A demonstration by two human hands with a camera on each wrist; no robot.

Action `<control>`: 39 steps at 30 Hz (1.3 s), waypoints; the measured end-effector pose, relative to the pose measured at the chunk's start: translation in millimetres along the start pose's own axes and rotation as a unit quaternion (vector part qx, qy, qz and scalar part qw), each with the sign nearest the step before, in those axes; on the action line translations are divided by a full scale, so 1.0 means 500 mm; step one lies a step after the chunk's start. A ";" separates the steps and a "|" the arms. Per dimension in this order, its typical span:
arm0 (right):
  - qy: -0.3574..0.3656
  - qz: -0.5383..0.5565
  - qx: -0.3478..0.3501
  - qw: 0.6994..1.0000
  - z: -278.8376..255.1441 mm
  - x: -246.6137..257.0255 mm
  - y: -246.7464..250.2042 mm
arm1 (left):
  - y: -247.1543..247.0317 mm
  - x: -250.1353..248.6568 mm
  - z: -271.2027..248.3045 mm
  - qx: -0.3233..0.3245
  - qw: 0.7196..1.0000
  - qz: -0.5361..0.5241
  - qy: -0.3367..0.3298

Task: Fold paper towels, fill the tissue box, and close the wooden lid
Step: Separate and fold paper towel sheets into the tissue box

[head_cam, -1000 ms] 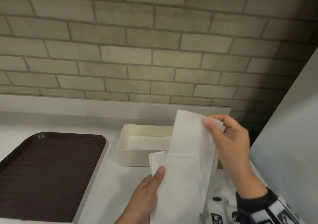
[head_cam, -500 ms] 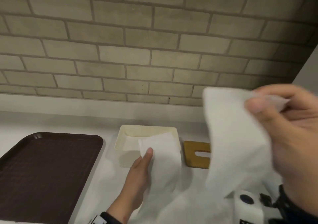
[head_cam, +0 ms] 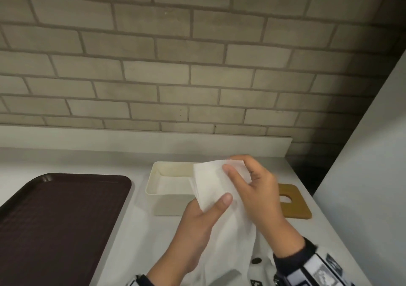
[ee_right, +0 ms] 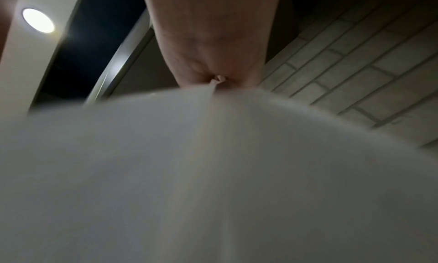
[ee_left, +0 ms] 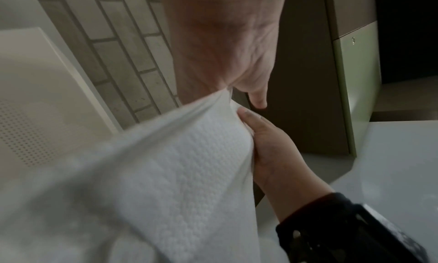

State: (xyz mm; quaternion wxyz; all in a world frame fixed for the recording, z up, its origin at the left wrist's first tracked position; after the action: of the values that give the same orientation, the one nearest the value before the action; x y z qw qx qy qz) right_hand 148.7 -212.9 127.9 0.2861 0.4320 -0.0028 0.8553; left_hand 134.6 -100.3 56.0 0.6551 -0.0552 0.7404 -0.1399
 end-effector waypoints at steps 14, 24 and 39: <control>-0.351 0.252 0.081 0.898 -0.117 -0.093 -0.045 | 0.022 0.001 0.021 -0.037 0.999 -0.023 -0.025; -0.324 0.229 0.015 0.918 -0.119 -0.133 -0.017 | 0.063 0.008 0.038 -0.116 0.985 0.019 -0.122; -0.292 0.278 -0.060 0.913 -0.111 -0.158 -0.005 | 0.054 0.043 0.064 -0.155 0.977 0.011 -0.149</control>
State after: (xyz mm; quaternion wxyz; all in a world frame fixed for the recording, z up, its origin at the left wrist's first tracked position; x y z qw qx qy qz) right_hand 145.5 -234.9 33.9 0.0489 0.6266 -0.2571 0.7341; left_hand 166.2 -84.5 24.4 0.7427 -0.1683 0.6481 -0.0063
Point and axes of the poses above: each hand's wrist, its own z-axis towards the middle knuckle, its own y-axis out of the back of the hand, x = y × z, the point moved 8 cm from there along z, towards the middle knuckle, and after that the axes turned 11 degrees about -x, right-handed, at the moved point
